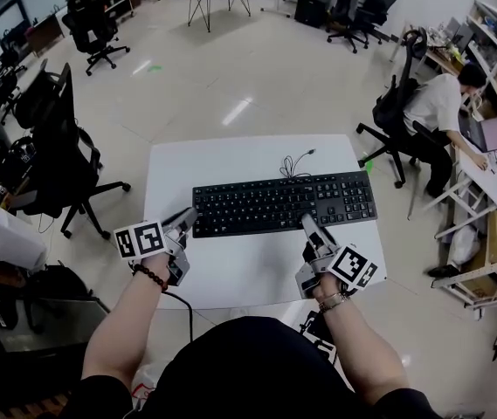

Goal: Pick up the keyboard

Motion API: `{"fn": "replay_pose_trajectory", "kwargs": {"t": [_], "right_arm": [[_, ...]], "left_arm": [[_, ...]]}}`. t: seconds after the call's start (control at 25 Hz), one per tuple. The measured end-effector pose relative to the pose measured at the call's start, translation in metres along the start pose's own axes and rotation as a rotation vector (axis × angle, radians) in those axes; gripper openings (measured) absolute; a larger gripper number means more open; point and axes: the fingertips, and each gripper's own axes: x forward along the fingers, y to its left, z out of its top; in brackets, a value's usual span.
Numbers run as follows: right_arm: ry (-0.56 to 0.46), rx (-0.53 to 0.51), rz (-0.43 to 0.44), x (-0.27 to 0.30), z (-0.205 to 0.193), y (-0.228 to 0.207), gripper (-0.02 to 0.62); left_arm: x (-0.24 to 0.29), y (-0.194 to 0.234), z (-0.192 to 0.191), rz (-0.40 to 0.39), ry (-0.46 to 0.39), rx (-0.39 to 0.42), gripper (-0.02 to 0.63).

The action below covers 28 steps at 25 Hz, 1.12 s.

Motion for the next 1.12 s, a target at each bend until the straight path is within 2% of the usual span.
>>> {"fn": "replay_pose_trajectory", "kwargs": {"t": [0.32,1.12], "right_arm": [[-0.014,-0.054,0.021,-0.001,0.008,0.012,0.133],[-0.013,-0.090,0.046,0.000,0.013,0.019,0.133]], "left_arm": [[0.000,-0.005,0.005,-0.024,-0.026,0.023,0.064],[-0.002,-0.007,0.008,-0.026,-0.049,0.027,0.064]]}}
